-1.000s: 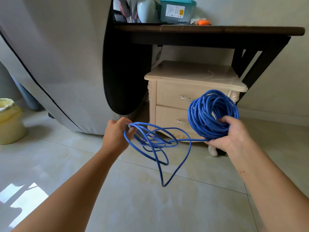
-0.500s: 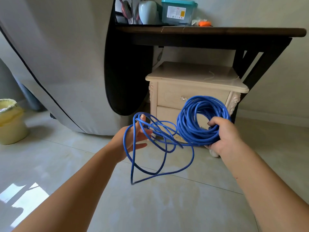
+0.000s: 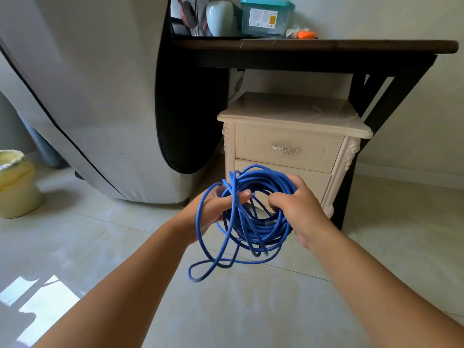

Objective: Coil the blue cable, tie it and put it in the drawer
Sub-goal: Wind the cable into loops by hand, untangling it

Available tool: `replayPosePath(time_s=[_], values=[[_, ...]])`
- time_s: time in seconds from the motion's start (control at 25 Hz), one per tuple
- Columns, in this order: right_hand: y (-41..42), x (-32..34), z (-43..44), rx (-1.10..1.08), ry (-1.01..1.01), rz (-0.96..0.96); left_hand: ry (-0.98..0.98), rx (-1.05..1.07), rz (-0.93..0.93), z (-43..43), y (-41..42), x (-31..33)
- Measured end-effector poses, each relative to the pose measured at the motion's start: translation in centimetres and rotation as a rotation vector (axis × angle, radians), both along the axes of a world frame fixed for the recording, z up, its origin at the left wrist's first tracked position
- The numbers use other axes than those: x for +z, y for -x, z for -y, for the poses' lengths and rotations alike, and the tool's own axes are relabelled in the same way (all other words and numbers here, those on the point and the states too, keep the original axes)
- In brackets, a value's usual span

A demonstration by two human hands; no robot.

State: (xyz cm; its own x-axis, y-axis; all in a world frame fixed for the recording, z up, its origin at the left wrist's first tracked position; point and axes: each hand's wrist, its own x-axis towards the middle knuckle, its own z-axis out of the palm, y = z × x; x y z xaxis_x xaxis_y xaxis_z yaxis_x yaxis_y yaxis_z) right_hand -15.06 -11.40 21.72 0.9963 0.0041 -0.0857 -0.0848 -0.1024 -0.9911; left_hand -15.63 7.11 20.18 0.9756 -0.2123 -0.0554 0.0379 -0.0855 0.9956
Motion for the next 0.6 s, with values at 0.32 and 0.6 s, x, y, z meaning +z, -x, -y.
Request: replayPosePath(time_s=[0.32, 0.6], values=[[0.1, -0.3, 0.2, 0.182, -0.061, 0.024, -0.059, -0.050, 0.019, -0.3, 0.0, 1.2], [-0.5, -1.3, 0.5, 0.221, -0.039, 0.009, -0.294, 0.163, 0.096, 0.8, 0.2, 1.6]])
